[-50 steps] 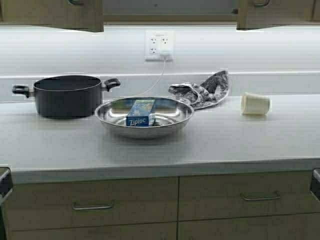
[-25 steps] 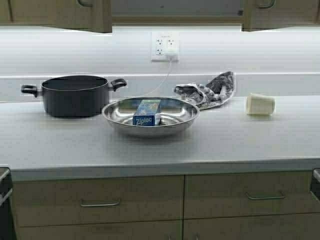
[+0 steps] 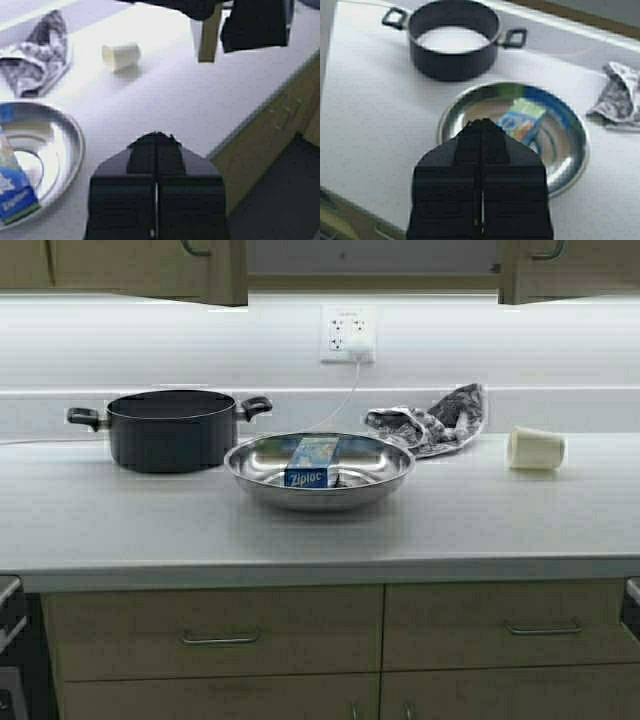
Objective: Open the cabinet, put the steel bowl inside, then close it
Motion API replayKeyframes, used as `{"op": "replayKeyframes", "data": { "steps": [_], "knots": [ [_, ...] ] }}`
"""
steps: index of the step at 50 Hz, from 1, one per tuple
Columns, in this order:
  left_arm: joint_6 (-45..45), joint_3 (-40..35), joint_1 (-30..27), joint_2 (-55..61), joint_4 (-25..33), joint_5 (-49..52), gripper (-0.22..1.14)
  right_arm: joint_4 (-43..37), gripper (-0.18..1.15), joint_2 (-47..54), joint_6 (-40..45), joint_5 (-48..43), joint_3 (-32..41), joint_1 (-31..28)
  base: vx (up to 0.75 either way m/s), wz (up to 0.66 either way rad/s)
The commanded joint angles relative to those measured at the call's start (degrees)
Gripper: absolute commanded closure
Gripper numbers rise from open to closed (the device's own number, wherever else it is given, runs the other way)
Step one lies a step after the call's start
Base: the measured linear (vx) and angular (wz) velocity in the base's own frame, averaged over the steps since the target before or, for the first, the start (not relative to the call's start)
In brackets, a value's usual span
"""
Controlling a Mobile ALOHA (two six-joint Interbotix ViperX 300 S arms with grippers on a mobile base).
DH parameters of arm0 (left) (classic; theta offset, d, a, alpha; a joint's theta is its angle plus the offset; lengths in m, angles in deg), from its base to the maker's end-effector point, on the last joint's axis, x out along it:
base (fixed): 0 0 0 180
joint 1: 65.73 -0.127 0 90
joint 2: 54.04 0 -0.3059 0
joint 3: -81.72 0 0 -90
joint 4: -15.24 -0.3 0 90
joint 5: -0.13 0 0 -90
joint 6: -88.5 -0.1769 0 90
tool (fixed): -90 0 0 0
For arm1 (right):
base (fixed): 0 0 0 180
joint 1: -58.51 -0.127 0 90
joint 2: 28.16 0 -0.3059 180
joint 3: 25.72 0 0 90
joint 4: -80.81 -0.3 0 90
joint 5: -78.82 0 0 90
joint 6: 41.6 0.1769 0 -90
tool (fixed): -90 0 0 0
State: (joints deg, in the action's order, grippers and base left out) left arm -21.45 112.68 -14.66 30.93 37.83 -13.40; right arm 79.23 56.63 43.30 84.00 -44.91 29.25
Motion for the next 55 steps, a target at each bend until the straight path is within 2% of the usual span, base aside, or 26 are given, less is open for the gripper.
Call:
{"op": "replayKeyframes", "data": {
  "steps": [1, 15, 24, 31, 42, 55],
  "knots": [
    [0.44, -6.59, 0.35, 6.59, -0.26, -2.37, 0.88, 1.32, 0.91, 3.60, -0.26, -0.97, 3.52, 2.64, -0.02, 0.03],
    [1.05, -17.14, -2.72, 17.93, 0.09, -4.13, 0.88, 4.31, 0.91, 10.46, -0.35, -0.97, 9.32, 5.19, 0.00, 0.00],
    [1.41, -21.36, -7.29, 21.71, 0.18, -4.92, 0.88, 5.71, 0.91, 15.03, -0.09, -0.44, 13.27, 5.71, 0.00, 0.00],
    [3.16, -23.82, -10.55, 24.26, 0.18, -4.22, 0.88, 5.80, 0.91, 16.35, 0.09, -0.44, 13.62, 7.38, 0.00, 0.00],
    [3.78, -22.50, -12.30, 24.35, 0.00, -3.87, 0.88, 6.24, 0.91, 14.77, -0.35, 1.23, 11.69, 10.72, 0.00, 0.00],
    [3.52, -15.47, -12.74, 19.25, -0.18, -4.66, 0.88, 7.47, 0.91, 8.00, -0.26, 1.41, 5.10, 13.54, 0.00, 0.00]
  ]
}}
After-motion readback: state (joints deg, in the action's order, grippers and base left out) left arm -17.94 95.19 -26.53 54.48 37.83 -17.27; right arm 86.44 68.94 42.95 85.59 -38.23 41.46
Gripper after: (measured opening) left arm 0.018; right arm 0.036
